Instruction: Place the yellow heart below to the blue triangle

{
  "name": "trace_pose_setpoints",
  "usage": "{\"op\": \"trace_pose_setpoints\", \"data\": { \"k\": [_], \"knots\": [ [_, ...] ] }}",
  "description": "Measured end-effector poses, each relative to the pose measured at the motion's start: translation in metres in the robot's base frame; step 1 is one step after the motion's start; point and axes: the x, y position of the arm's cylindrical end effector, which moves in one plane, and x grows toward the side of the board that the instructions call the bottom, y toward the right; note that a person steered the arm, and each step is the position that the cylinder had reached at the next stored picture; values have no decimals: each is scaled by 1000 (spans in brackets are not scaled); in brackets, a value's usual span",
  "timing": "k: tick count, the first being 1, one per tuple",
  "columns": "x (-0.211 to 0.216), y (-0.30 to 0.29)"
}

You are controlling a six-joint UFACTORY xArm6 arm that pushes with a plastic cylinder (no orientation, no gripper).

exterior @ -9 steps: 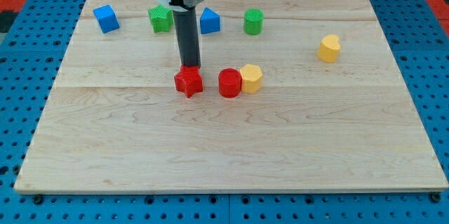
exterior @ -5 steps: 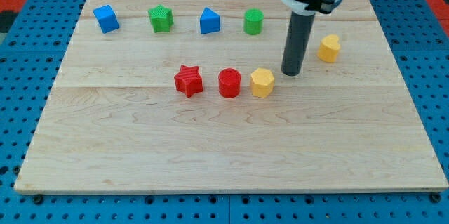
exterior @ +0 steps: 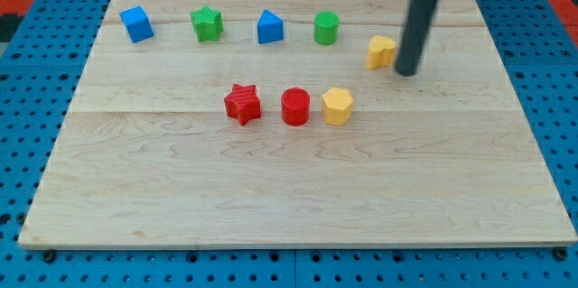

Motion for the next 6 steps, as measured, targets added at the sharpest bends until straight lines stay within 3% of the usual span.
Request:
{"op": "trace_pose_setpoints", "data": {
  "k": [1, 2, 4, 5, 6],
  "knots": [
    [-23, 12],
    [-27, -81],
    [-42, -104],
    [-44, -183],
    [-46, -169]
  ]
}}
